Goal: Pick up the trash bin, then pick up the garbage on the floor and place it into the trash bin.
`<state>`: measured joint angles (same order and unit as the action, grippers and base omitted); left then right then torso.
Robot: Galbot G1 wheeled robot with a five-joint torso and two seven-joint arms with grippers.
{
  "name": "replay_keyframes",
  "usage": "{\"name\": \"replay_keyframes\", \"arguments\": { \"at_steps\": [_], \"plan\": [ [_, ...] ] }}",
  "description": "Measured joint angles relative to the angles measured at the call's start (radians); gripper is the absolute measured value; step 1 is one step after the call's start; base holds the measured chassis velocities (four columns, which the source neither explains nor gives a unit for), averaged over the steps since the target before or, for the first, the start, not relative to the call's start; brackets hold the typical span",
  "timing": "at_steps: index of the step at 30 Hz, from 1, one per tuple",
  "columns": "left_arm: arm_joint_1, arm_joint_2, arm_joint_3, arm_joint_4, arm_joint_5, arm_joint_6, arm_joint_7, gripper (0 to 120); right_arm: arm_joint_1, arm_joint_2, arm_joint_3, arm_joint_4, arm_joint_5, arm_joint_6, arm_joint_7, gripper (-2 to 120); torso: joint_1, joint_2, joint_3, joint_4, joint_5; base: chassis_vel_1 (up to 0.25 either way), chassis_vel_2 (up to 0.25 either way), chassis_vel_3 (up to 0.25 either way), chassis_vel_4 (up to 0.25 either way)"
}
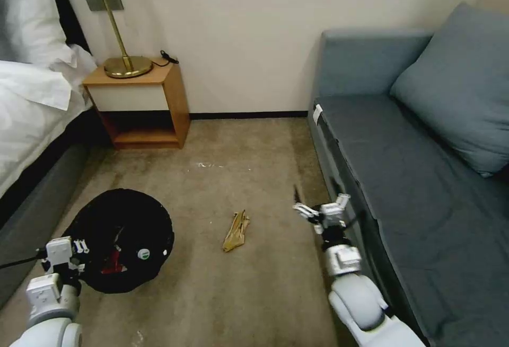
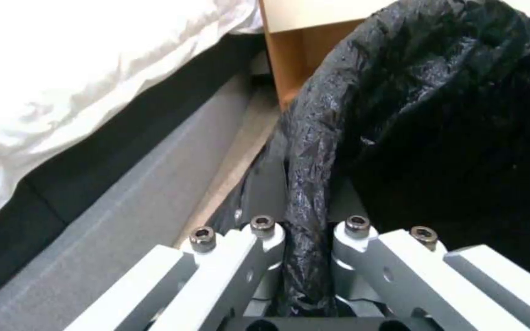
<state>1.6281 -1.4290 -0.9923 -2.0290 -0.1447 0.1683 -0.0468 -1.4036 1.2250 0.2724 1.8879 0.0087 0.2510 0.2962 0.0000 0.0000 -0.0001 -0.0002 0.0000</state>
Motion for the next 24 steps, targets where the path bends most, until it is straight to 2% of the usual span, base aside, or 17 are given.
{"name": "replay_keyframes", "arguments": {
  "at_steps": [9, 13, 24],
  "plan": [
    [0.002, -0.012, 0.013, -0.008, 0.011, -0.003, 0.001, 5, -0.033, -0.006, -0.012, 0.009, 0.001, 0.032, -0.059, 100, 0.0, 0.0, 0.0, 0.0001, 0.0001, 0.0, 0.0, 0.0, 0.0],
    [0.005, -0.012, 0.011, -0.009, 0.013, -0.004, 0.002, 5, -0.001, -0.001, -0.069, 0.006, 0.001, 0.028, -0.108, 100, 0.0, 0.0, 0.0, 0.0003, 0.0, 0.0, 0.0, 0.0, 0.0],
    [0.005, -0.008, 0.002, -0.006, 0.009, -0.007, 0.002, 5, 0.064, 0.007, -0.108, -0.063, 0.053, 0.023, -0.143, 100, 0.0, 0.0, 0.0, 0.0003, 0.0, 0.0, 0.0, 0.0, 0.0]
  ]
}}
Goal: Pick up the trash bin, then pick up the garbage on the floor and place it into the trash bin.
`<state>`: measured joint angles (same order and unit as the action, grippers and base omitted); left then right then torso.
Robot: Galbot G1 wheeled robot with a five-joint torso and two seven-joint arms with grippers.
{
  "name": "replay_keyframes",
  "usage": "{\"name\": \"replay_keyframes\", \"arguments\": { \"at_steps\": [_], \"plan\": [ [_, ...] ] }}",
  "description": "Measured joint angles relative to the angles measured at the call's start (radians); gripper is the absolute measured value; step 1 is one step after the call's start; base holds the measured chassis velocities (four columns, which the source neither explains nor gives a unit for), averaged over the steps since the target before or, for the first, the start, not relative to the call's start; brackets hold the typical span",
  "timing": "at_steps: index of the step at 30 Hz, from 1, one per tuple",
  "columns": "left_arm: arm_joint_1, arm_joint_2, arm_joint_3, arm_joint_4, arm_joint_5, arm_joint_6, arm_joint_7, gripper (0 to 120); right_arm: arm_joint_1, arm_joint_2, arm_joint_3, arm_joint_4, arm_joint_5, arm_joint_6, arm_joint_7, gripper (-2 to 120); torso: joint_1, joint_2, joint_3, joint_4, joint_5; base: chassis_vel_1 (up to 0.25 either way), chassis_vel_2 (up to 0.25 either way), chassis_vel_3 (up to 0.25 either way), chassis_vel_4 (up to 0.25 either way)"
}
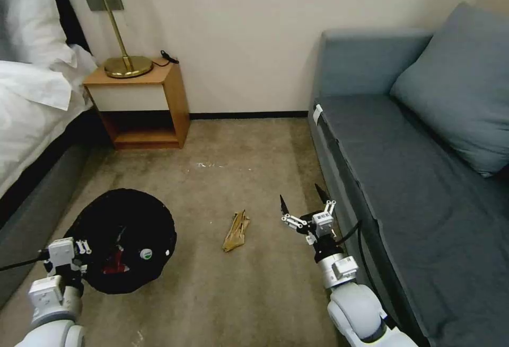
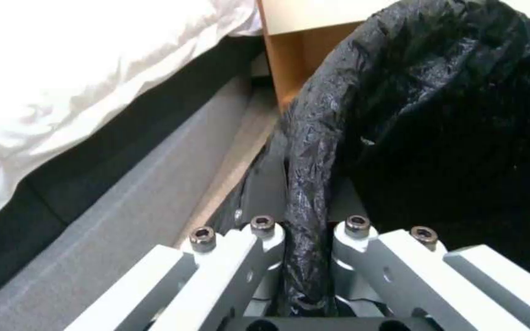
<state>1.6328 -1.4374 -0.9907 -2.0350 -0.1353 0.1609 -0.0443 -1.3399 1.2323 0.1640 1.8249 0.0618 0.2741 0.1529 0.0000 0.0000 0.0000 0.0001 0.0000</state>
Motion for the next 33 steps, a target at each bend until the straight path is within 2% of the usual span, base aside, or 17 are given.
{"name": "replay_keyframes", "arguments": {
  "at_steps": [6, 17, 26, 30, 32, 33],
  "plan": [
    [-0.007, -0.003, 0.004, 0.006, 0.0, 0.0, 0.001, 5, 0.007, -0.002, 0.0, -0.013, 0.009, 0.003, -0.005, 100, 0.0, 0.0, 0.0, 0.0, 0.0, -0.048, 0.028, 0.037, -0.044],
    [-0.013, -0.003, 0.006, 0.01, 0.001, 0.0, 0.002, 5, 0.017, -0.002, -0.005, -0.023, 0.012, 0.006, -0.012, 100, 0.0, 0.0, 0.0, -0.0002, 0.0001, -0.136, 0.144, 0.137, -0.147],
    [-0.014, -0.002, 0.006, 0.011, 0.001, 0.0, 0.002, 5, 0.074, -0.037, -0.082, -0.042, 0.013, 0.004, -0.01, 100, 0.0, 0.0, 0.0, -0.0002, 0.0, -0.048, 0.056, 0.061, -0.045],
    [-0.013, -0.007, 0.008, 0.006, 0.006, 0.002, 0.002, 5, 0.16, -0.102, -0.191, -0.04, 0.085, -0.105, -0.005, 100, 0.0, 0.0, 0.0, 0.0, 0.0, 0.0, 0.0, 0.0, 0.0],
    [-0.009, -0.012, 0.008, -0.005, 0.012, 0.003, 0.002, 5, 0.238, -0.151, -0.282, -0.038, 0.177, -0.226, -0.004, 100, 0.0, 0.0, 0.0, -0.0003, 0.0, 0.0, 0.0, 0.0, 0.0],
    [-0.009, -0.012, 0.008, -0.005, 0.012, 0.003, 0.002, 5, 0.238, -0.151, -0.282, -0.038, 0.177, -0.226, -0.004, 100, 0.0, 0.0, 0.0, -0.0003, 0.0, 0.0, 0.0, 0.0, 0.0]
  ]
}}
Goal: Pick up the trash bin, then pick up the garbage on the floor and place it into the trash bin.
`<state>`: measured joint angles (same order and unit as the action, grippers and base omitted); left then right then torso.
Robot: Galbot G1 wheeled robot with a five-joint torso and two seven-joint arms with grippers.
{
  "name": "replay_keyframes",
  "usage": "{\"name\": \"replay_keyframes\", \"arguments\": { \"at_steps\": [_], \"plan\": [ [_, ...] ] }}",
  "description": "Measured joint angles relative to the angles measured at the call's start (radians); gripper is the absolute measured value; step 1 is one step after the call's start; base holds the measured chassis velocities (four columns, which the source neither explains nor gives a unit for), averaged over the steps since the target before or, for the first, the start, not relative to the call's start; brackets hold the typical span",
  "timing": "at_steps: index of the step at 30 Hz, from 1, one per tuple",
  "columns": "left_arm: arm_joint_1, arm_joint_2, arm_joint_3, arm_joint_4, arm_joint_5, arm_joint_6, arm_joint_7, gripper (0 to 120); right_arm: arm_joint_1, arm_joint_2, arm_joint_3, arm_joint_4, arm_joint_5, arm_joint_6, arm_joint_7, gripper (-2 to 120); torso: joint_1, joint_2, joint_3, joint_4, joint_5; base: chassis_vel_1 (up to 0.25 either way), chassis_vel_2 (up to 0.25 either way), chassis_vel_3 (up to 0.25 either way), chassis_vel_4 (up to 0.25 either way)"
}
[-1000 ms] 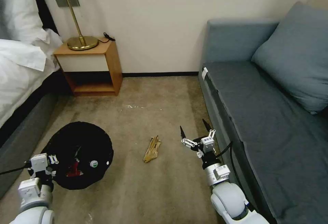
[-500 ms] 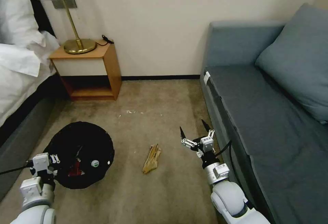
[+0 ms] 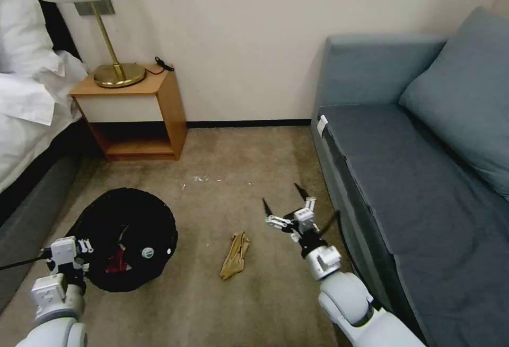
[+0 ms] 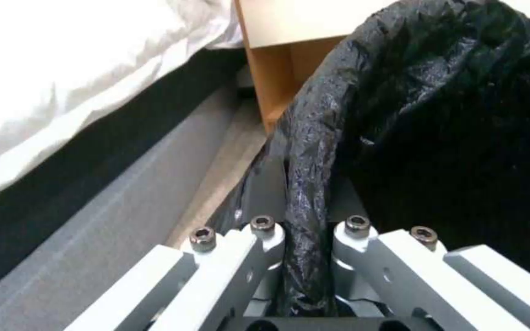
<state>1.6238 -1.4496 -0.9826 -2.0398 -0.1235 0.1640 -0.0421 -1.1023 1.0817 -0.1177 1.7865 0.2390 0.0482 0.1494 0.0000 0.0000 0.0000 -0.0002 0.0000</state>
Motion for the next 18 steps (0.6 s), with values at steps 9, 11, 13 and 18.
{"name": "replay_keyframes", "arguments": {
  "at_steps": [9, 11, 13, 18],
  "plan": [
    [0.016, -0.029, 0.001, -0.045, 0.007, 0.004, -0.001, 5, 0.397, -0.014, -0.422, -0.184, 0.42, -0.436, 0.003, 100, 0.0, 0.0, 0.0, 0.0004, 0.0, 0.0, 0.0, 0.0, 0.0],
    [0.016, -0.037, 0.001, -0.046, 0.011, 0.004, -0.001, 5, 0.458, 0.017, -0.498, -0.271, 0.412, -0.427, -0.026, 100, 0.0, 0.0, 0.0, 0.0005, 0.0, 0.0, 0.0, 0.0, 0.0],
    [0.016, -0.043, 0.003, -0.046, 0.018, 0.004, -0.002, 5, 0.504, 0.043, -0.56, -0.361, 0.391, -0.399, -0.065, 100, 0.0, 0.0, 0.0, 0.0005, -0.0001, 0.0, 0.0, 0.0, 0.0],
    [0.012, -0.042, 0.002, -0.043, 0.019, 0.004, -0.002, 5, 0.536, 0.086, -0.599, -0.468, 0.374, -0.351, -0.091, 100, 0.0, 0.0, 0.0, 0.0002, 0.0001, 0.0, 0.0, 0.0, 0.0]
  ]
}}
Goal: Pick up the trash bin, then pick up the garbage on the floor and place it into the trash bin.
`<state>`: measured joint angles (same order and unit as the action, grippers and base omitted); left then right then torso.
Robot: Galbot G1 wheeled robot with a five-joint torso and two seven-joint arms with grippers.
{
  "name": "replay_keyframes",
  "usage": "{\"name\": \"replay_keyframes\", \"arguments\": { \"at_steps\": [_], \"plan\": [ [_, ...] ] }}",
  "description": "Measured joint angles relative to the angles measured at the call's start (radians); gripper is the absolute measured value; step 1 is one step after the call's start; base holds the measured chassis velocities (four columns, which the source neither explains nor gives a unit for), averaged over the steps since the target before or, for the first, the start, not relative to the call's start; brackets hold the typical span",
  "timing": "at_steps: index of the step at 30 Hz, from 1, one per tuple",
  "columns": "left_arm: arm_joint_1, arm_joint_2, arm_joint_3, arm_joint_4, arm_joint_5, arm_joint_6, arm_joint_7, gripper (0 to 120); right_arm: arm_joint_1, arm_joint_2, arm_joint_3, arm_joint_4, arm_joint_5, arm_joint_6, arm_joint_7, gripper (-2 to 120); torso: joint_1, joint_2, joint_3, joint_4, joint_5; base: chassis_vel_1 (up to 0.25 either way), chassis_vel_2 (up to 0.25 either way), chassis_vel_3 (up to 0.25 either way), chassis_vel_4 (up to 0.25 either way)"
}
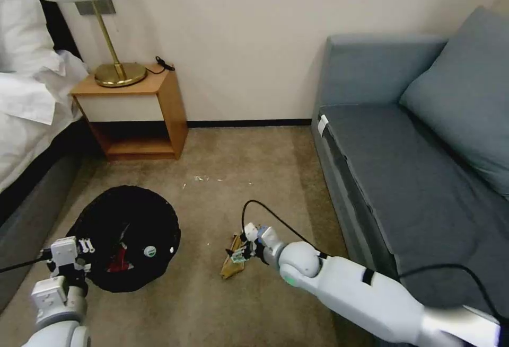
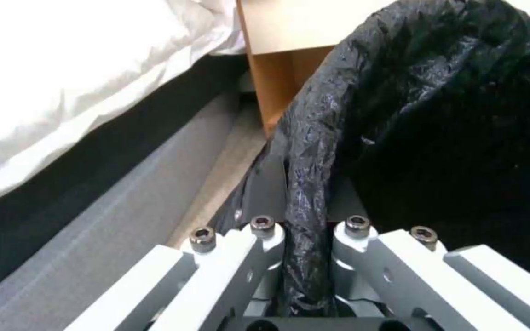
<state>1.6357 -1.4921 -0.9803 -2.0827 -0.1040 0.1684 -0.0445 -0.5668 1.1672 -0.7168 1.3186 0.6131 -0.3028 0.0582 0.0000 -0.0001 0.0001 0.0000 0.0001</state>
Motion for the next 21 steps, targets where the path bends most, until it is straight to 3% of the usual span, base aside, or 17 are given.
{"name": "replay_keyframes", "arguments": {
  "at_steps": [6, 14, 21],
  "plan": [
    [-0.013, 0.016, -0.001, 0.025, -0.001, 0.0, -0.001, 5, 0.002, 0.074, 0.02, -0.123, -0.008, 0.038, -0.015, 100, 0.0, 0.0, 0.0, 0.0, -0.0003, 0.0, 0.0, 0.0, 0.0],
    [-0.028, 0.026, 0.005, 0.047, -0.004, -0.001, -0.001, 5, -0.011, 0.152, 0.045, -0.199, -0.018, -0.057, 0.002, 100, 0.0, 0.0, 0.0, 0.0001, -0.0002, 0.0, 0.0, 0.0, 0.0],
    [-0.028, 0.029, 0.005, 0.048, -0.007, -0.005, 0.0, 5, -0.03, 0.154, 0.061, -0.215, -0.047, -0.091, -0.007, 98, 0.0, 0.0, 0.0, 0.0, -0.0002, 0.0, 0.0, 0.0, 0.0]
  ]
}}
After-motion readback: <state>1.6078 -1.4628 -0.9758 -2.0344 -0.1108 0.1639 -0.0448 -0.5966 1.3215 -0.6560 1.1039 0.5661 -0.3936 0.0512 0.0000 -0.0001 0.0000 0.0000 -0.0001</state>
